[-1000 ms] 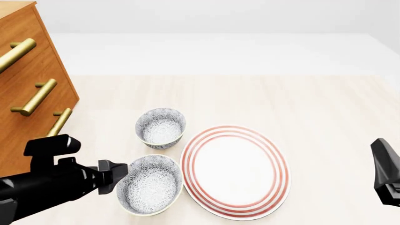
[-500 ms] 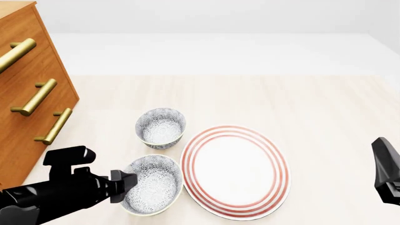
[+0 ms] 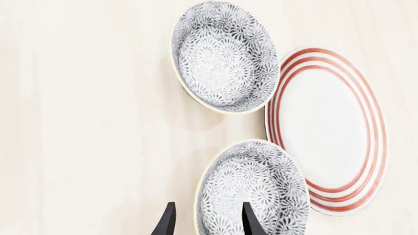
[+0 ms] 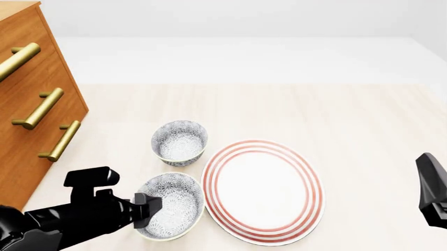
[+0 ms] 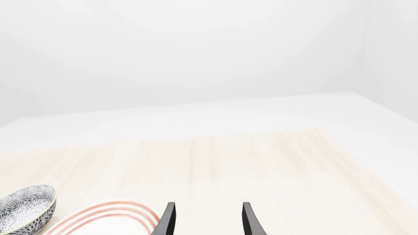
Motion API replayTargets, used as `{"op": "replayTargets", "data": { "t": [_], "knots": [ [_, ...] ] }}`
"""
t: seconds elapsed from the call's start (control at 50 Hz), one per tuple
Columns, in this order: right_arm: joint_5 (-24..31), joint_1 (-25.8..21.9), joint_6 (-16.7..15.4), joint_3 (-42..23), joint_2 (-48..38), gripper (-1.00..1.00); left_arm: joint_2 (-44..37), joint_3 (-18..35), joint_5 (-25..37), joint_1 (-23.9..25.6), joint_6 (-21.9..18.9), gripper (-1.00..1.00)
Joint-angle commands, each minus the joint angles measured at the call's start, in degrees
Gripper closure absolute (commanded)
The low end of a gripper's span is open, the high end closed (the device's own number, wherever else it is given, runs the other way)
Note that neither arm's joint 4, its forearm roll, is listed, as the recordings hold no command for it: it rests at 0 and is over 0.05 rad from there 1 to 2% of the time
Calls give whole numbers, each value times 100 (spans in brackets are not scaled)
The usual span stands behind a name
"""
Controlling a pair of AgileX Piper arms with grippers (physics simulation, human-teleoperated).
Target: Stack the bowl in the middle on the bowl at the back.
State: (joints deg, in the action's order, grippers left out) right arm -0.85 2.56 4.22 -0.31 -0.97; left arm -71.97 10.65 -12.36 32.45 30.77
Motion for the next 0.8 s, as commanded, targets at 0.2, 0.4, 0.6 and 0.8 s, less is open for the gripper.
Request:
{"op": "replayTargets", "data": {
  "t": [0.2, 0.4, 0.6, 0.8],
  "knots": [
    [-1, -10, -15, 3, -3, -100, 187, 173, 329, -95, -186, 100],
    [10, -40, -66, 5, 5, -100, 1288, 422, 1446, -123, -249, 100],
    [36, -58, -114, 0, 38, -100, 2310, 829, 2617, -113, -297, 100],
    [70, -58, -136, -2, 71, -100, 3039, 1337, 3651, 12, -328, 100]
  ]
}}
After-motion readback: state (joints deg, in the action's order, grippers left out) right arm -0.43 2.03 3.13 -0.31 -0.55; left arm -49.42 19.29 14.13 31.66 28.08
